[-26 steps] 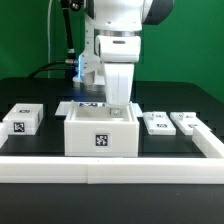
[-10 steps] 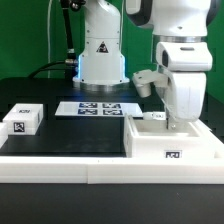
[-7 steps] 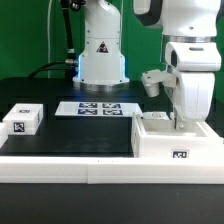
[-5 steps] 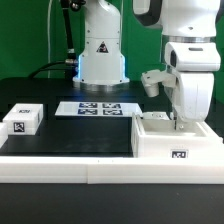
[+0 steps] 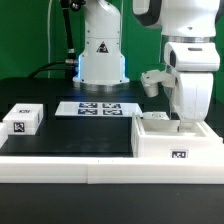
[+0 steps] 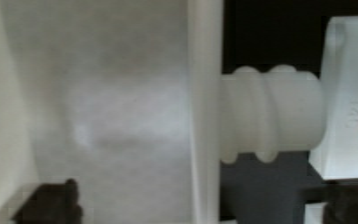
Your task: Assemble cabinet
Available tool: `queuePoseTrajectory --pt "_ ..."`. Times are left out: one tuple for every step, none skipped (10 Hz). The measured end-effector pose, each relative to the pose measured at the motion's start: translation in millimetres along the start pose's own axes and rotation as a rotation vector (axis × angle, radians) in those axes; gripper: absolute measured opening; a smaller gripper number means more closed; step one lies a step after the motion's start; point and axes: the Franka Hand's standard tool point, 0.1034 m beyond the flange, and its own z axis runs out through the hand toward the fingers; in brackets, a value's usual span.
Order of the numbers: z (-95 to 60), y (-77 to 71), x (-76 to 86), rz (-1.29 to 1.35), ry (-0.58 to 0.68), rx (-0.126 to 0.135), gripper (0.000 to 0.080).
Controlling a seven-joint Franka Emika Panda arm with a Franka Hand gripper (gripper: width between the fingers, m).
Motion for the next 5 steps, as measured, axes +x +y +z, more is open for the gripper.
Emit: queuePoseTrajectory --pt "0.0 0.0 -0.1 0.000 0.000 0.000 0.0775" --pt "0.0 0.1 -0.2 0.000 0.000 0.000 0.0795" --pt "0.0 0.1 -0.4 0.001 0.000 0.000 0.0795" --pt "-1.0 0.0 -0.5 0.001 0.000 -0.001 0.0798" --pt "-7.9 -2.3 -0.3 0.000 -0.002 -0.005 0.0798"
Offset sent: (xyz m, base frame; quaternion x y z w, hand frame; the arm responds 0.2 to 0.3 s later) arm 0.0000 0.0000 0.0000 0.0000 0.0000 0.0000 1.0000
